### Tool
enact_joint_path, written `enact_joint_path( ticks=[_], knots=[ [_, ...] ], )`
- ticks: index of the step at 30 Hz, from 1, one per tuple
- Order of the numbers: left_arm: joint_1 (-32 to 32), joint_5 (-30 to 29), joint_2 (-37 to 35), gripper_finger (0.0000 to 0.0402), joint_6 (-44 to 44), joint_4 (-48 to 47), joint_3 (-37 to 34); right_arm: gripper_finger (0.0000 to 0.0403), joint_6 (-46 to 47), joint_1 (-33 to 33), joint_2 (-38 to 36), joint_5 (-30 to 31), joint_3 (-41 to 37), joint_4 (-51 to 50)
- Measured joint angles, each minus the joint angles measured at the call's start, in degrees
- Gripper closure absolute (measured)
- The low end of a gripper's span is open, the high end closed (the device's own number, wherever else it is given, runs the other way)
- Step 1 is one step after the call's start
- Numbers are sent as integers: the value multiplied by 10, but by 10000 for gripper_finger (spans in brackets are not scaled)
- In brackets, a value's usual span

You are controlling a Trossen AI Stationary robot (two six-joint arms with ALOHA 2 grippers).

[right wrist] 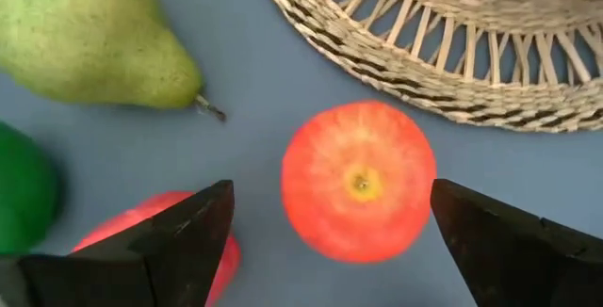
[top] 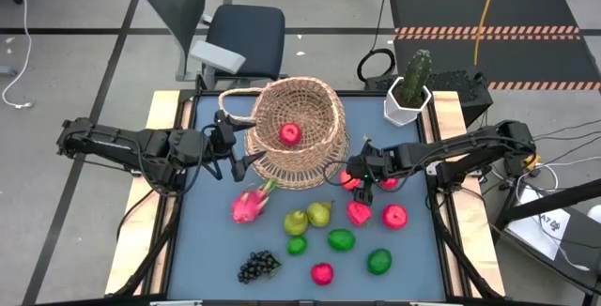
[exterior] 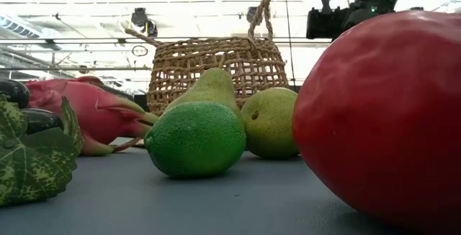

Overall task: Build produce basket
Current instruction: Put the apple into the basket

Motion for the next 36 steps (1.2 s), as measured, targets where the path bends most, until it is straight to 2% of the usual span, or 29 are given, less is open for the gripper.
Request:
enact_joint_path(
  ticks=[12, 19, 27, 36],
  knots=[
    [0, 0, 0, 11, 2, 0, 0, 45, -14, 0, 0, 5, -39, 58],
    [0, 0, 0, 11, 1, 0, 0, 6, -23, 0, 0, 30, -39, 64],
    [0, 0, 0, 11, 1, 0, 0, 4, -17, -1, 0, 29, -39, 75],
    [0, 0, 0, 11, 0, 1, 0, 3, -25, -1, 40, 27, -39, 93]
  ],
)
